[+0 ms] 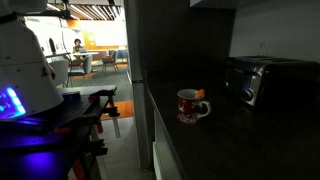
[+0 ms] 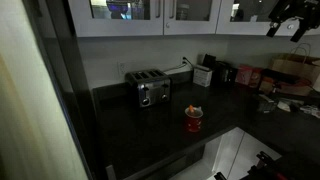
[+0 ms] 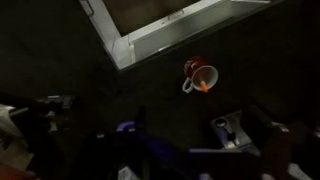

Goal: Remove the marker from the mug and put it on the counter

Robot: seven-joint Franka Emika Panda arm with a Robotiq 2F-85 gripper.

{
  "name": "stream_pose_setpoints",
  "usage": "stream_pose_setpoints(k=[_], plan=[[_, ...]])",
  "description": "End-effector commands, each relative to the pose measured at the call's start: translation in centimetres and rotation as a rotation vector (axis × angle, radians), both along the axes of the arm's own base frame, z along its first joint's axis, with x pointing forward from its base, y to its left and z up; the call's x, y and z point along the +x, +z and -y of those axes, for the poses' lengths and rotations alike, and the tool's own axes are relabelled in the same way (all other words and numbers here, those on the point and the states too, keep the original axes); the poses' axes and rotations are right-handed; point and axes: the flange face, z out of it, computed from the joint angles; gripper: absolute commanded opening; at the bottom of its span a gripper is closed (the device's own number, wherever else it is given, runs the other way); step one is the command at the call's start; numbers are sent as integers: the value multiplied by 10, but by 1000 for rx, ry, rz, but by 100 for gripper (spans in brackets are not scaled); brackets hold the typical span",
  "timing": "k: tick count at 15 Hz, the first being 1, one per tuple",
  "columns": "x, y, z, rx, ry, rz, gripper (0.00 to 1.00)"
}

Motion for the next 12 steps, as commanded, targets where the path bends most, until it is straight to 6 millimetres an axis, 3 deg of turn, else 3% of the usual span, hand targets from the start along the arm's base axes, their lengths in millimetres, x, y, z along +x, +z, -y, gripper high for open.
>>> stream_pose_setpoints(k=[1,7,9,12], plan=[[0,1,0,0,0,-1,100],[0,1,0,0,0,-1,100],[20,-5,-7,-55,45,-7,100],[69,-25,-35,-105,129,-7,100]])
